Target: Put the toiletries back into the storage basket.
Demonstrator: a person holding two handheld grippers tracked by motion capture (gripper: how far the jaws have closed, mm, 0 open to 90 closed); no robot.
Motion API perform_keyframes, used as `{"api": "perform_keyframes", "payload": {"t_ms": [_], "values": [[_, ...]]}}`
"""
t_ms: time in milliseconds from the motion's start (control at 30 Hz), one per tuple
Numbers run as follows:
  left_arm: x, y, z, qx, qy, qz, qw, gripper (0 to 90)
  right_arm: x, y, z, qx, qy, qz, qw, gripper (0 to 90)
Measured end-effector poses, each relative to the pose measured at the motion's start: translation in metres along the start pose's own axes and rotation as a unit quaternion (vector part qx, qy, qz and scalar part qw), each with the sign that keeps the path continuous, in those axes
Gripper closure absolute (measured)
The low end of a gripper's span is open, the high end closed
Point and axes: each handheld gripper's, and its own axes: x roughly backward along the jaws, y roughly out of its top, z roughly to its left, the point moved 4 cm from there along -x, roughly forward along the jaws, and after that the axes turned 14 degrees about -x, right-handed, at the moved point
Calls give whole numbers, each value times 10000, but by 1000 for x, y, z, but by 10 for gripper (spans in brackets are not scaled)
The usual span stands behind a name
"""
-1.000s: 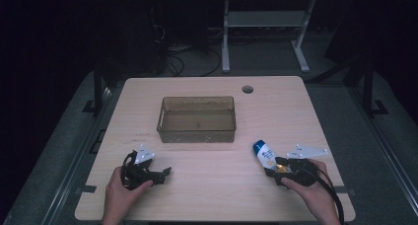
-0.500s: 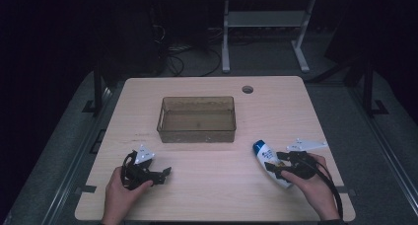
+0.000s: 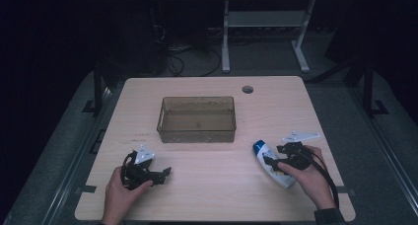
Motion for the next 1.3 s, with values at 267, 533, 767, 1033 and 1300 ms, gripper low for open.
{"api": "perform_keyframes", "payload": {"t_ms": [267,533,767,1033,1300], "values": [[0,0,0,0,-3,-6,10000,126,-9,11,-3,-7,-301,219,9993,275],[0,0,0,-1,-2,-7,10000,126,-21,21,-1,48,-351,489,9982,257],[0,0,0,-2,-2,-5,10000,126,-36,22,2,115,-397,939,9947,257],[0,0,0,-2,-1,-5,10000,126,-48,24,5,188,-568,1261,9902,204],[0,0,0,-3,-1,-5,10000,126,-59,16,5,225,-774,1598,9839,198]]}}
